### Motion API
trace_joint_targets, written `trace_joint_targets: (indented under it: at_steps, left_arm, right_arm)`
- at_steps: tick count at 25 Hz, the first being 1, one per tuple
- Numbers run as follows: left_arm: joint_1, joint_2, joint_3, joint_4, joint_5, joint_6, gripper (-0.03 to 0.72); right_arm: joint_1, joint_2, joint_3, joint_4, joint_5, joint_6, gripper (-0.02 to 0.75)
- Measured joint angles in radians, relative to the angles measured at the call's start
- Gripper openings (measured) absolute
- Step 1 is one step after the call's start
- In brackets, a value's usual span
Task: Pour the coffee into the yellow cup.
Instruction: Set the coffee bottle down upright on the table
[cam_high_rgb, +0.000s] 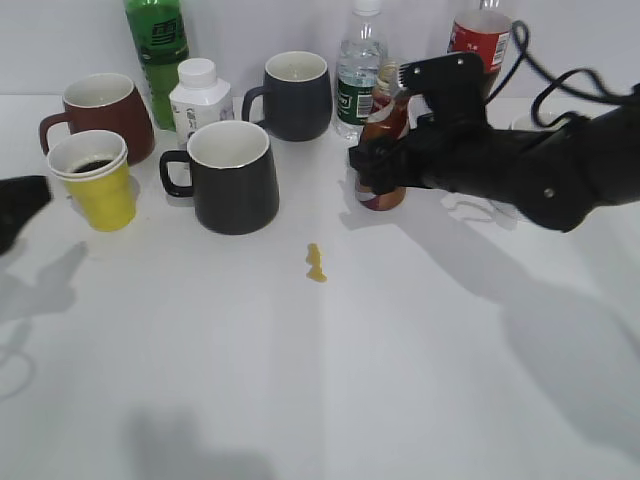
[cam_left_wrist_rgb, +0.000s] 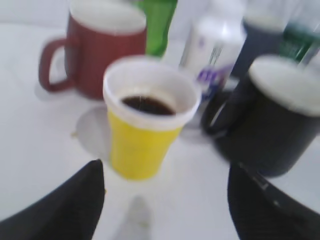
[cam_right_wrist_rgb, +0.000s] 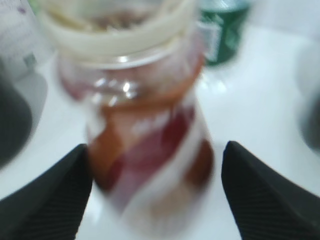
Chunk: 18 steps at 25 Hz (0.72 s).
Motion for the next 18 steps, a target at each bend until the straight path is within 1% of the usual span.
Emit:
trace_joint_targets:
  at_steps: [4,8,13,15,18]
  left_arm:
    - [0.0,-0.179,-0.075,0.006,0.369,-0.022,0.585]
    - [0.0,-0.322,-0.194,-0.035,0.747,-0.026,0.583]
    - [0.0,-0.468,-0.329,-0.084,1.188,-0.026,0.575]
    - [0.0,-0.493,-0.358,-0.113,1.356,0.021,0.568]
    - [0.0,-0.534,-0.366,-0.19,1.56,0.15,0.564]
  right_arm:
    - [0.0,-0.083,0.026,-0.001,0.133,0.033,0.597]
    - [0.0,-0.169,0.048,-0.001,0.281,0.046,0.596]
    - [0.0,-0.271,0.048,0.001,0.532,0.07,0.596]
    - [0.0,-0.32,0.048,0.011,0.639,0.074,0.596]
    - [0.0,-0.394,0.048,0.014,0.808,0.074,0.595]
